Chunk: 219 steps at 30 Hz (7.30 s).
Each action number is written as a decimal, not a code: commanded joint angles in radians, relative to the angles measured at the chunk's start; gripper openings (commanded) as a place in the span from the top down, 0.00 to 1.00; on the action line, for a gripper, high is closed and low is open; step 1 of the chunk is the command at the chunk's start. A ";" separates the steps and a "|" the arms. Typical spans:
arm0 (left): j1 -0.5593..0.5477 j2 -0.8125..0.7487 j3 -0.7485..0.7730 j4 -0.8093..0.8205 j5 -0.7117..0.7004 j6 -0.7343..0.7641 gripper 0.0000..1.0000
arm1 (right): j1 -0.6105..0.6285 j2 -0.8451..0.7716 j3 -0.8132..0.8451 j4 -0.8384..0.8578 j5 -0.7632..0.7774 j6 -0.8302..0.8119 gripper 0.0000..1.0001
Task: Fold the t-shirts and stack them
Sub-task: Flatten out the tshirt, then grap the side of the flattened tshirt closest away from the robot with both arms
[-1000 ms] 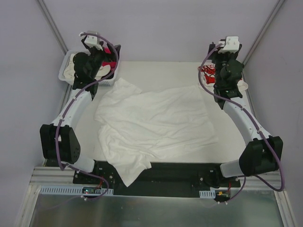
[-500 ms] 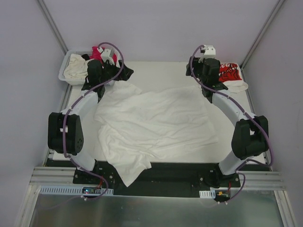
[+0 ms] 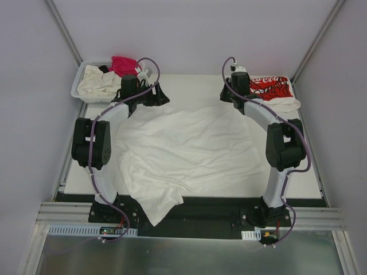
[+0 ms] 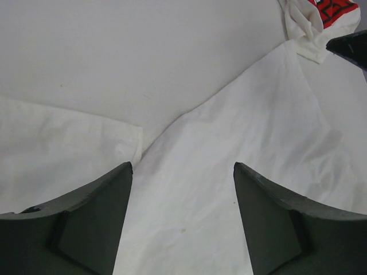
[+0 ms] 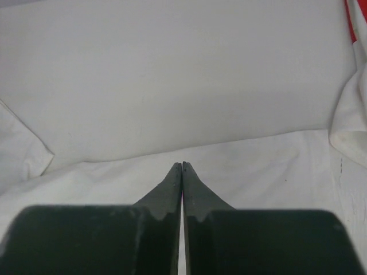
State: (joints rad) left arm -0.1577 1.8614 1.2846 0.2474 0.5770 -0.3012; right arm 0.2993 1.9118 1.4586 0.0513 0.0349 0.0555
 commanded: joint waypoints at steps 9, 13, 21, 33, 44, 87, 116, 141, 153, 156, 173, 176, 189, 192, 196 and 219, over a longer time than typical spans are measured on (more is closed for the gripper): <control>-0.043 0.082 0.177 -0.306 -0.058 0.065 0.72 | 0.017 0.050 0.019 -0.136 -0.058 0.058 0.99; -0.066 0.078 0.165 -0.362 -0.097 0.077 0.75 | 0.018 0.049 -0.015 -0.159 -0.073 0.078 0.99; -0.111 0.148 0.205 -0.425 -0.126 0.067 0.81 | 0.024 0.093 -0.024 -0.154 -0.092 0.133 0.99; -0.126 0.255 0.323 -0.462 -0.120 0.051 0.86 | 0.009 0.208 0.063 -0.168 -0.099 0.159 0.99; -0.126 0.381 0.470 -0.523 -0.160 0.051 0.87 | -0.037 0.282 0.132 -0.192 -0.121 0.173 0.99; -0.181 0.134 0.274 -0.591 -0.120 0.201 0.63 | -0.143 -0.114 -0.090 -0.145 -0.253 0.173 0.43; -0.201 0.577 0.738 -0.833 -0.183 0.224 0.67 | -0.166 -0.197 -0.067 -0.093 -0.253 0.185 0.18; -0.039 0.785 1.220 -0.849 -0.189 0.123 0.70 | -0.195 -0.439 -0.276 -0.056 -0.294 0.214 0.18; -0.032 0.701 1.097 -0.823 -0.158 0.149 0.69 | -0.169 -0.569 -0.438 -0.060 -0.286 0.213 0.18; -0.057 0.596 0.989 -0.806 -0.149 0.175 0.60 | -0.161 -0.589 -0.483 -0.061 -0.274 0.208 0.18; -0.339 -0.231 -0.018 -0.591 -0.378 0.077 0.50 | -0.118 -0.704 -0.641 -0.047 -0.201 0.267 0.20; -0.367 -0.320 -0.164 -0.574 -0.461 0.011 0.49 | -0.114 -0.726 -0.647 -0.071 -0.205 0.264 0.20; -0.730 -0.622 -0.533 -0.833 -0.792 -0.381 0.48 | -0.108 -0.806 -0.661 -0.082 -0.207 0.257 0.19; -0.833 -0.683 -0.547 -0.921 -0.801 -0.482 0.48 | -0.108 -0.809 -0.662 -0.082 -0.204 0.257 0.19; -0.943 -0.752 -0.564 -1.048 -0.809 -0.643 0.48 | -0.108 -0.815 -0.664 -0.082 -0.207 0.260 0.19; -1.191 -0.633 -0.593 -1.102 -0.959 -0.823 0.51 | -0.103 -0.840 -0.666 -0.105 -0.194 0.260 0.19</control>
State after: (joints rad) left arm -1.3365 1.2499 0.6659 -0.8200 -0.3222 -1.1149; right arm 0.1898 1.0893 0.7902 -0.0650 -0.1680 0.3065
